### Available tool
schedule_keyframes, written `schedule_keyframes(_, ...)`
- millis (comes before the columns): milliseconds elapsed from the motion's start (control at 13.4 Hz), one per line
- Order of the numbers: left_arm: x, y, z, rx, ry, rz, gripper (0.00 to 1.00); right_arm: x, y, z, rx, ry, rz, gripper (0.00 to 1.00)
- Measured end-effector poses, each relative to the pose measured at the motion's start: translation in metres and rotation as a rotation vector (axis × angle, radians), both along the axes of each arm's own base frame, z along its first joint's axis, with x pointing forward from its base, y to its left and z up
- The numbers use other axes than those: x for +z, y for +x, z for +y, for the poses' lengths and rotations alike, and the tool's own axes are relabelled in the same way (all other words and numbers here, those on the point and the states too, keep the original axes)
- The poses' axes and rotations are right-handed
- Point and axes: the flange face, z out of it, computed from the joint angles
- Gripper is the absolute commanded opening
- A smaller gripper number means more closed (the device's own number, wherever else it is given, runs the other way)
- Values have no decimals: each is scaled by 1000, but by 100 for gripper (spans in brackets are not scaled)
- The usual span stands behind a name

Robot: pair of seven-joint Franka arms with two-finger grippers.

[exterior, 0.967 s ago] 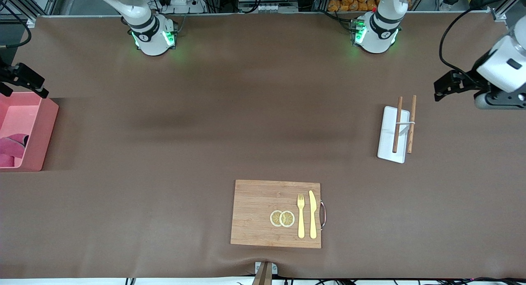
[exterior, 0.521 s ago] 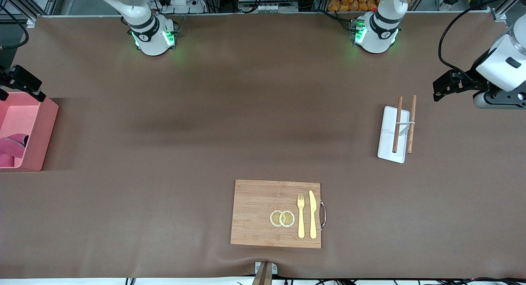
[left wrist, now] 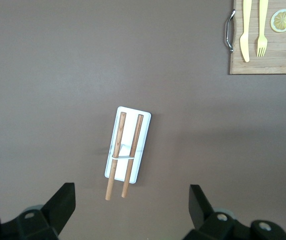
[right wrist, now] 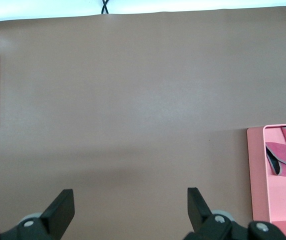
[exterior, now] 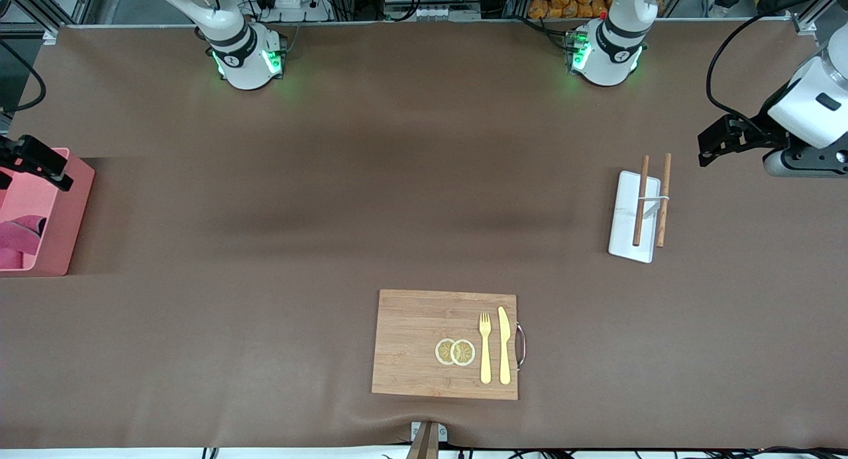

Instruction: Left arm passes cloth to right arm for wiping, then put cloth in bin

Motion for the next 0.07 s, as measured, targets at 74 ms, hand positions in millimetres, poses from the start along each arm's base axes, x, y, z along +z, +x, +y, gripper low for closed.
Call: schedule_keyframes(74, 0, 0, -1, -2, 0, 0, 100, 0, 1, 1, 2, 0, 1, 100)
